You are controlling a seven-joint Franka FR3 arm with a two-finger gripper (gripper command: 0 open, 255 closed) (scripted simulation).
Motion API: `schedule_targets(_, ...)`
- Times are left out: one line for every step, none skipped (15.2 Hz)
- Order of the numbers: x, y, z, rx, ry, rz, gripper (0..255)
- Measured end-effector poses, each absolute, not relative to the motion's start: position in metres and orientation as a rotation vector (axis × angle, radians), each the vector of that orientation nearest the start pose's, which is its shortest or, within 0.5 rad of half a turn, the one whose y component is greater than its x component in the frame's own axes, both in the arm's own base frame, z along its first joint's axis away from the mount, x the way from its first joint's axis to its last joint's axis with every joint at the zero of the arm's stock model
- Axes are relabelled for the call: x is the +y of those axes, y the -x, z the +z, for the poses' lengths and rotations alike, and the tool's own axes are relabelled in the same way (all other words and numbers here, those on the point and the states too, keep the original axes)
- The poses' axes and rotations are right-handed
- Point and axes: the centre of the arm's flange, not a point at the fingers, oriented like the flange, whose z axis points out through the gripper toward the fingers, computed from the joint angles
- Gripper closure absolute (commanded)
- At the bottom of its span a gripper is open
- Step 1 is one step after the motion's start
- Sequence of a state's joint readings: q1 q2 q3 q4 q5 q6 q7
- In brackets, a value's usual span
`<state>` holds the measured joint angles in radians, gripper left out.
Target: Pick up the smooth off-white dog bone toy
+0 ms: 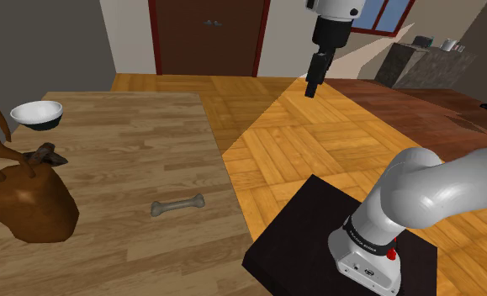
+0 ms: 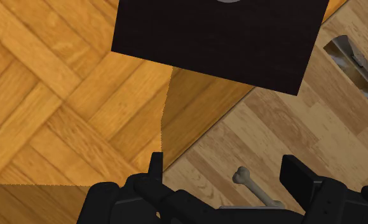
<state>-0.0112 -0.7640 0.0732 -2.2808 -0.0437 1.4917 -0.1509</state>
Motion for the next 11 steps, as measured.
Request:
schedule_targets(0.022,-0.305,0.612,-0.305,3.219,0.051,0)
schedule_targets(0.023,-0.308,0.608,-0.319,3.217,0.052,0)
schedule_targets(0.027,-0.316,0.6,-0.341,3.213,0.054,0)
schedule_targets(0.026,-0.323,0.593,-0.365,3.209,0.055,0)
schedule_targets(0.028,-0.332,0.581,-0.393,3.204,0.058,0)
schedule_targets(0.029,-0.338,0.569,-0.421,3.198,0.058,0)
schedule_targets(0.032,-0.346,0.562,-0.449,3.192,0.057,0)
schedule_targets(0.037,-0.351,0.55,-0.478,3.186,0.059,0)
schedule_targets(0.038,-0.357,0.539,-0.507,3.179,0.06,0)
schedule_targets(0.042,-0.366,0.531,-0.536,3.173,0.06,0)
schedule_targets(0.044,-0.374,0.522,-0.564,3.166,0.061,0)
